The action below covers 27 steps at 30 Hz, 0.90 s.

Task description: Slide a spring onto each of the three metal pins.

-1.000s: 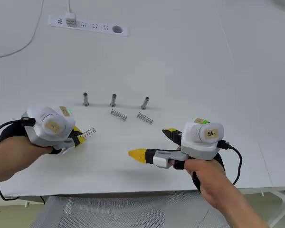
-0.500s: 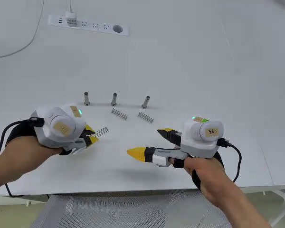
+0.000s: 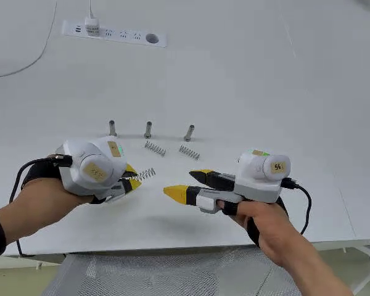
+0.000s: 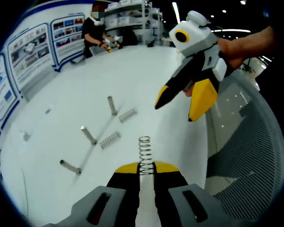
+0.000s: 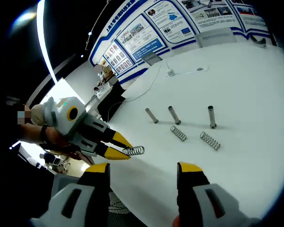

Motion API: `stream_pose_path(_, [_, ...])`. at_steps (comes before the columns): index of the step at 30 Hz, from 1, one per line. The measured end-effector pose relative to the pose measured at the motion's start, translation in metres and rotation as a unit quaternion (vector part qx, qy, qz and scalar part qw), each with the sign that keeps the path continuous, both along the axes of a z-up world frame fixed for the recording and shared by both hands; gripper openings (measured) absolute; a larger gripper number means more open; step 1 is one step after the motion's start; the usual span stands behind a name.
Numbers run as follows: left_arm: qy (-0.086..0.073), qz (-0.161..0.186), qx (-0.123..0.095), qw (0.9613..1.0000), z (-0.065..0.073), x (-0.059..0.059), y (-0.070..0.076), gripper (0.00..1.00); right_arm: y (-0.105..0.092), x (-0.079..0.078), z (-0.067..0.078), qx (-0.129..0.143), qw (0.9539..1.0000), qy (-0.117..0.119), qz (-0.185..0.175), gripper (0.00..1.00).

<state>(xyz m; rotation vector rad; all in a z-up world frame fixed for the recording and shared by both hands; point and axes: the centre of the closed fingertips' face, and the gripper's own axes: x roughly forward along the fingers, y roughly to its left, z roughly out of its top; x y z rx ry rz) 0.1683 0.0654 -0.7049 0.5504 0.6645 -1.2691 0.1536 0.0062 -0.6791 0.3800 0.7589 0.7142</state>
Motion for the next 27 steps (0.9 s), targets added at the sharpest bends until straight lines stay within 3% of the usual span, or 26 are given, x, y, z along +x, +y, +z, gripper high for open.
stream_pose_path(6, [-0.003, -0.017, -0.005, 0.9998, 0.005, -0.007, -0.011, 0.1, 0.004, -0.002, 0.002, 0.016, 0.9998, 0.007, 0.001, 0.52])
stream_pose_path(11, [-0.005, -0.031, -0.01, 0.9995, 0.007, -0.013, -0.02, 0.1, 0.002, -0.001, 0.001, 0.024, 0.9996, 0.01, -0.007, 0.39])
stream_pose_path(27, [-0.013, -0.073, -0.018, 0.9971, 0.015, -0.03, -0.042, 0.1, 0.005, -0.007, -0.003, 0.059, 0.9973, 0.038, -0.022, 0.26])
